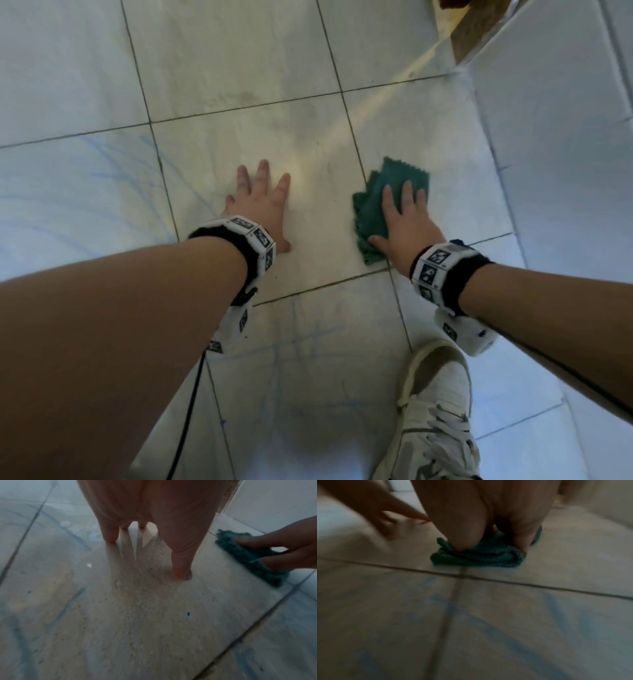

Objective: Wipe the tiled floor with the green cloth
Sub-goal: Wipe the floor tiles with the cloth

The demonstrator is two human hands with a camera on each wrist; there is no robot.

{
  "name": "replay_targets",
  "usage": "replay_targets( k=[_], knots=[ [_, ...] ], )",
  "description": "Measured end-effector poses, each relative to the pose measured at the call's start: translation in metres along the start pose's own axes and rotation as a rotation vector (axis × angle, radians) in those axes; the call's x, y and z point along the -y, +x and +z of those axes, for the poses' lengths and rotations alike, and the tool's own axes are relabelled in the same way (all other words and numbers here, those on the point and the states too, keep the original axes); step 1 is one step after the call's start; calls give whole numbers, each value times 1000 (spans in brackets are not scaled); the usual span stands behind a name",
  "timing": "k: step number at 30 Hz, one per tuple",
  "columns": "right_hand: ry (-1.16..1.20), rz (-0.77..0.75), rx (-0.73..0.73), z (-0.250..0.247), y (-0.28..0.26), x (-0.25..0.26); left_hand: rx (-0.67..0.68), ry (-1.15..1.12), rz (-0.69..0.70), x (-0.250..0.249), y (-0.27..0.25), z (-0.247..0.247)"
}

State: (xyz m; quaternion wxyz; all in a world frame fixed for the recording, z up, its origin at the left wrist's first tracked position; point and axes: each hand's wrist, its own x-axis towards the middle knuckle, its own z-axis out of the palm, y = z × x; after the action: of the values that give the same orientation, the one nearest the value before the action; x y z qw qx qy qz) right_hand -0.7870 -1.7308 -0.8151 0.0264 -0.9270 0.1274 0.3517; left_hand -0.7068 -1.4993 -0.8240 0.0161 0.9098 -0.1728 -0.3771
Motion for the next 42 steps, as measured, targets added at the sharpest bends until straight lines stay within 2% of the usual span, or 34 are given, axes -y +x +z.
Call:
replay_targets(
  k=[4,9,13,16,20,24,26,28,33,35,38,42],
  knots=[
    [-141,-243,11,21,-10,88,-40,-27,15,3,-12,2],
    [-104,-447,19,28,2,165,-57,-124,9,34,-39,13],
    [-190,-534,12,20,18,192,-155,-145,25,52,-59,14],
    [-36,-590,1,-2,6,174,-168,-163,27,46,-60,20],
    [-8,-503,-178,-14,13,126,-123,-95,61,38,-42,30],
    [-28,-367,-115,-13,22,112,-70,-100,74,39,-28,29],
    [-28,-357,-104,-12,22,120,-69,-120,63,54,-26,26],
    [-71,-382,-82,-11,19,134,-91,-163,-9,82,-27,21],
    [-162,-463,-17,-21,19,187,-95,-180,-395,201,-48,7],
    [-170,-451,21,-25,21,202,-61,-183,-480,235,-57,6],
    [-195,-424,90,-32,24,208,-51,-189,-479,241,-54,7],
    [-205,-423,114,-37,26,209,-29,-133,-307,194,-30,-10]
  ],
)
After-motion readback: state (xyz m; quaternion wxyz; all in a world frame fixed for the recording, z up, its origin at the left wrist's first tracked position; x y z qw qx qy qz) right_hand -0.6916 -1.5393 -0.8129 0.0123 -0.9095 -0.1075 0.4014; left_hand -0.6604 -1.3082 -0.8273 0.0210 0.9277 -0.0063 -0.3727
